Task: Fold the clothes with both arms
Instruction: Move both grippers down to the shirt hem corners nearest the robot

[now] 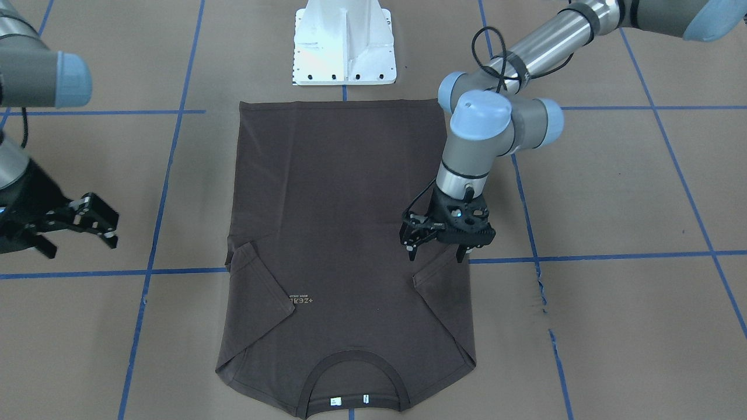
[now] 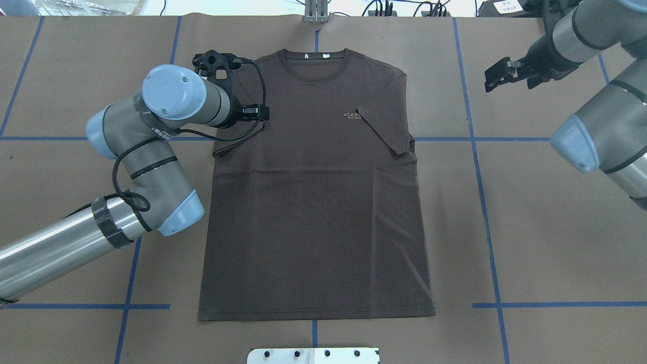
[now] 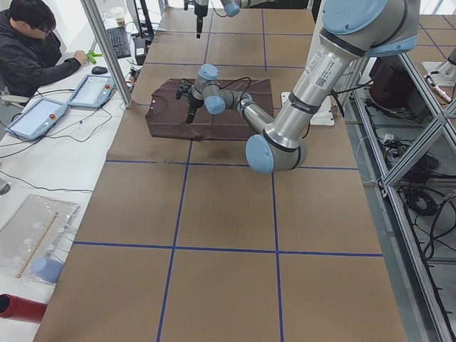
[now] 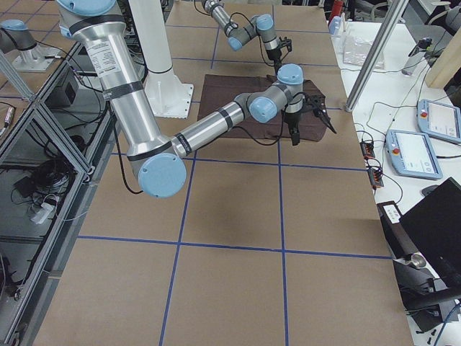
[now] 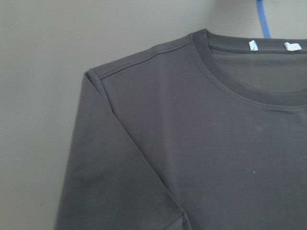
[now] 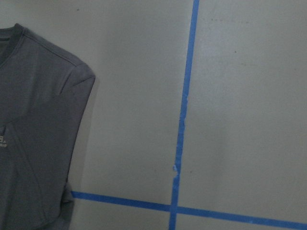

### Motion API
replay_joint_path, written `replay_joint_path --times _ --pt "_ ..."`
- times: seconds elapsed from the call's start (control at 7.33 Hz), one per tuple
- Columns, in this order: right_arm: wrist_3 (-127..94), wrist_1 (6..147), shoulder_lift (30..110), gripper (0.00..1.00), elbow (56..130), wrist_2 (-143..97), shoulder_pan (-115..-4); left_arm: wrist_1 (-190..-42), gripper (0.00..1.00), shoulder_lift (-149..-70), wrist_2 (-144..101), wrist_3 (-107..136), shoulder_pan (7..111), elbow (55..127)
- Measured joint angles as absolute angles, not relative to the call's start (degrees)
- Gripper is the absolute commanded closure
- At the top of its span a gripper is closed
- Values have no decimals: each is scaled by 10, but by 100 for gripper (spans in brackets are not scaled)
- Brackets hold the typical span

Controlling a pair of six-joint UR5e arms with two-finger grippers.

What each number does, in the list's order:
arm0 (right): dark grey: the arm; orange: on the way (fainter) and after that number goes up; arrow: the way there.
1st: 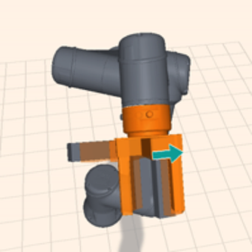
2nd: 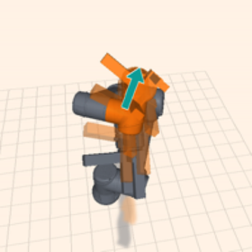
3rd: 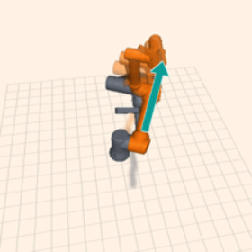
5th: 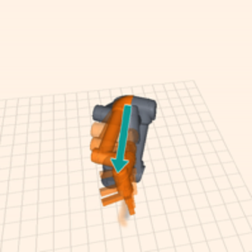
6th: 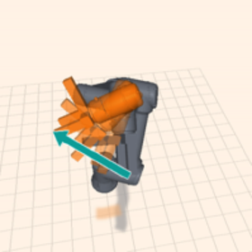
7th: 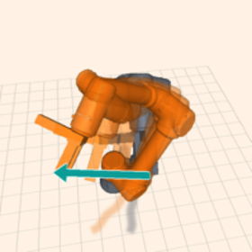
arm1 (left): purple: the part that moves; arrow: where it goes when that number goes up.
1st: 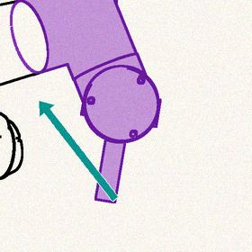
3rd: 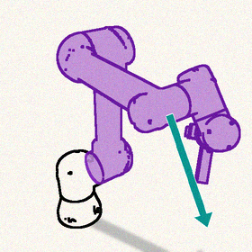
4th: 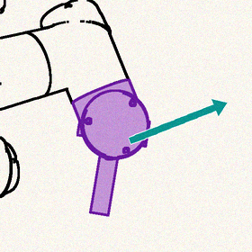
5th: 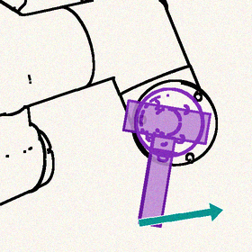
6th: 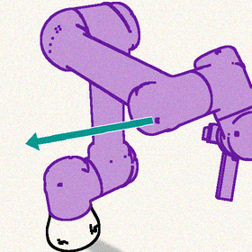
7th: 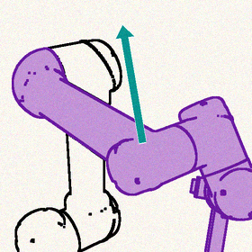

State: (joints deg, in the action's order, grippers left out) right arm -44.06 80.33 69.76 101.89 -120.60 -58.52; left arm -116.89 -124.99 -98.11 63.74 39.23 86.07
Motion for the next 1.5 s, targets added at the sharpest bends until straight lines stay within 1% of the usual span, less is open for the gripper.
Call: replay_joint_path --times 0.41,0.55,0.68,0.82,0.95,1.09,1.23,1.5 --pt "-659 803 772 0 1175 -1094 -416 -1171 0 -1141 -997 647 345 1010" --pt "-730 803 793 0 1213 -1038 -343 -1172 0 -1111 -995 668 321 1043" --pt "-793 803 814 3 1244 -976 -269 -1172 0 -1081 -991 700 293 1073" --pt "-845 803 836 4 1271 -920 -203 -1171 15 -1047 -985 726 261 1105" --pt "-882 803 852 2 1289 -877 -155 -1171 32 -1009 -972 759 224 1137" --pt "-899 804 860 2 1296 -854 -128 -1169 43 -977 -948 809 178 1159" --pt "-906 804 863 2 1299 -843 -115 -1160 47 -960 -921 870 129 1169" --pt "-910 804 865 2 1300 -837 -109 -1126 47 -951 -894 955 65 1174"
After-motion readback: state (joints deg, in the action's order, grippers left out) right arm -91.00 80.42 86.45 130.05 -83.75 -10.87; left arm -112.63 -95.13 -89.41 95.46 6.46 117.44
